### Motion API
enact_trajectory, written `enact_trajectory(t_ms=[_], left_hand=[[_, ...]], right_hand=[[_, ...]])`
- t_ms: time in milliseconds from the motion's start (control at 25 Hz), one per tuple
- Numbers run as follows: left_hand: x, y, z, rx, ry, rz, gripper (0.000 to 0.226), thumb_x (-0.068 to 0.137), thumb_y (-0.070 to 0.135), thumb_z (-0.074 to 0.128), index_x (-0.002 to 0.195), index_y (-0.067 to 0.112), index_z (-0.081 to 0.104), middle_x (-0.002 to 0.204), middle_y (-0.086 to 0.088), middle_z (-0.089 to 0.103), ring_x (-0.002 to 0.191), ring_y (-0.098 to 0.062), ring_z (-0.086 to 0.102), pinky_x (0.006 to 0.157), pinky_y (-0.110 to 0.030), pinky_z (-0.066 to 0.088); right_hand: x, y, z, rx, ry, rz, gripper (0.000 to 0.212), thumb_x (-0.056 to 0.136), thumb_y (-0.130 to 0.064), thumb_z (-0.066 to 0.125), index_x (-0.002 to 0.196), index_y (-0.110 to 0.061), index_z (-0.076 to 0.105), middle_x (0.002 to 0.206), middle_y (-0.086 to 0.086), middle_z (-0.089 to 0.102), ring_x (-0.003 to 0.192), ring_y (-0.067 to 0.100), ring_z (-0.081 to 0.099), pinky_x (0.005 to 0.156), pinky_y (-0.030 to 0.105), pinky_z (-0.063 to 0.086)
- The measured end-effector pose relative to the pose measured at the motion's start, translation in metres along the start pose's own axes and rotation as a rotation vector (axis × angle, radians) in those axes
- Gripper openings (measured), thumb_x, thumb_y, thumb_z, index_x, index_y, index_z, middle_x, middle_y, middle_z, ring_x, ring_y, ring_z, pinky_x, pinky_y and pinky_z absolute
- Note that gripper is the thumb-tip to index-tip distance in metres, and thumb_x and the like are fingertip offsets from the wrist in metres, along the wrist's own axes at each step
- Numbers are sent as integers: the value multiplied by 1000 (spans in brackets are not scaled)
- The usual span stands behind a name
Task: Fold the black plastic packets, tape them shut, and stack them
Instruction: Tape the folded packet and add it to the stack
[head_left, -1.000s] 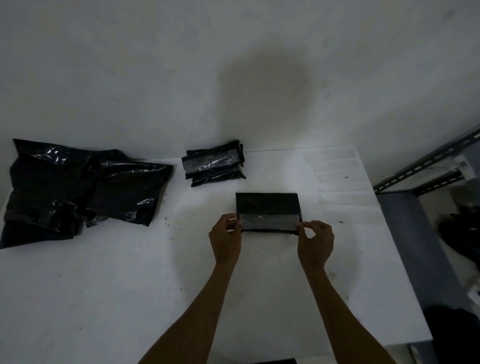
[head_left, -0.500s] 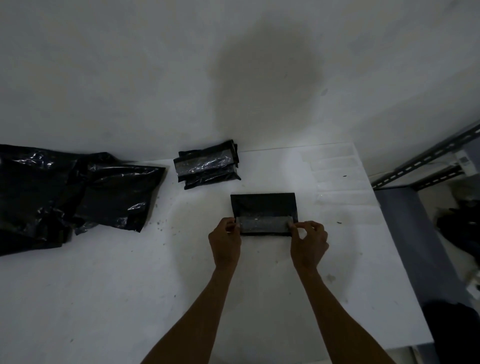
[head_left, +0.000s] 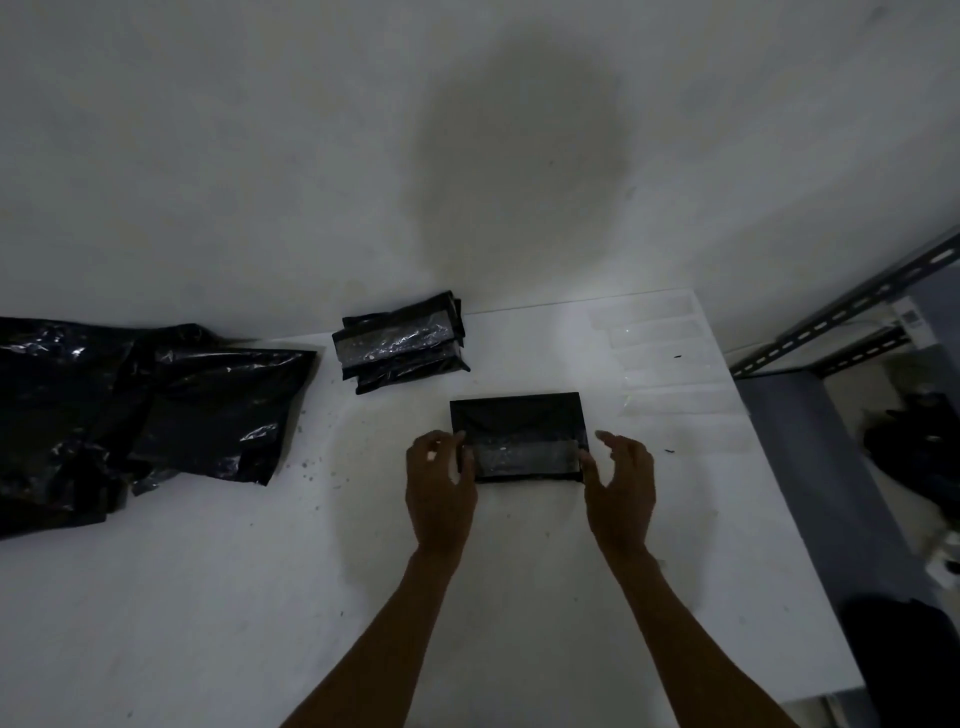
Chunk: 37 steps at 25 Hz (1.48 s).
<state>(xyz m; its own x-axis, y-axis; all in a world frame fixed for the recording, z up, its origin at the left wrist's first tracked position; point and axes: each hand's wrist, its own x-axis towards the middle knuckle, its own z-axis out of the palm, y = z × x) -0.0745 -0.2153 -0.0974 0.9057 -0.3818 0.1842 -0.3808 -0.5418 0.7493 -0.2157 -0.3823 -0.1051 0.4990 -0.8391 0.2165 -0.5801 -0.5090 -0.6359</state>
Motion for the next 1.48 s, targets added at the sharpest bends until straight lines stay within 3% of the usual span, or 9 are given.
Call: enact_trajectory(t_ms=[80,200,360,680,840,1000,1160,1280,1480], left_hand=[[8,-1,9,31,-188,294,17,90,10,68,107,7,71,109,-9,62,99,-15,55,88,-14,46],[23,-6,22,20,-487,364,19,92,18,62,106,8,72,108,-9,63,98,-18,56,87,-24,48],[38,-26,19,-8,-601,382,21,82,17,76,102,9,75,107,-7,64,97,-16,56,86,-26,49],[36,-36,3,-189,-562,189,33,76,18,83,107,12,75,111,-2,62,99,-2,55,87,-11,45],[38,-39,-7,-167,-579,198,37,73,23,85,107,13,75,111,-2,63,102,-15,60,93,-26,50],[41,-35,-14,-87,-510,295,37,79,38,77,104,11,75,112,-2,64,102,-16,59,89,-26,51],[41,-26,0,42,-629,358,36,80,37,71,104,10,76,110,-10,64,100,-26,59,84,-34,51],[46,-34,0,61,-689,323,37,77,27,78,110,12,75,113,-13,63,102,-29,58,86,-30,46],[50,-34,-7,6,-699,309,37,77,17,81,111,7,73,117,-14,63,109,-26,57,95,-29,43]], right_hand=[[7,-7,6,-46,-73,-322,24,80,-1,76,102,-5,69,103,12,64,93,26,61,76,36,56],[20,-15,21,-42,-365,-535,22,75,-4,82,93,-7,71,96,12,66,84,26,64,69,36,57],[38,1,19,36,-552,-385,32,73,-24,85,98,-7,75,104,9,67,88,22,64,77,38,57],[39,26,0,271,-543,-272,36,71,-25,84,100,-6,76,101,6,68,85,6,66,76,29,59],[41,29,-3,271,-566,-155,39,66,-21,90,101,-13,76,95,2,70,82,12,69,72,41,59],[43,9,-12,38,-407,-361,34,72,-37,86,96,-16,74,99,-1,64,87,11,58,67,25,52],[30,-29,20,-115,-554,-510,36,75,-41,81,97,-14,72,103,4,62,94,19,56,65,31,53],[32,-27,30,-118,-641,-458,35,77,-37,79,102,-14,74,104,6,64,96,24,57,68,37,54],[41,-5,12,-50,-670,-336,39,74,-29,84,106,-8,76,112,9,67,104,26,60,87,32,50]])
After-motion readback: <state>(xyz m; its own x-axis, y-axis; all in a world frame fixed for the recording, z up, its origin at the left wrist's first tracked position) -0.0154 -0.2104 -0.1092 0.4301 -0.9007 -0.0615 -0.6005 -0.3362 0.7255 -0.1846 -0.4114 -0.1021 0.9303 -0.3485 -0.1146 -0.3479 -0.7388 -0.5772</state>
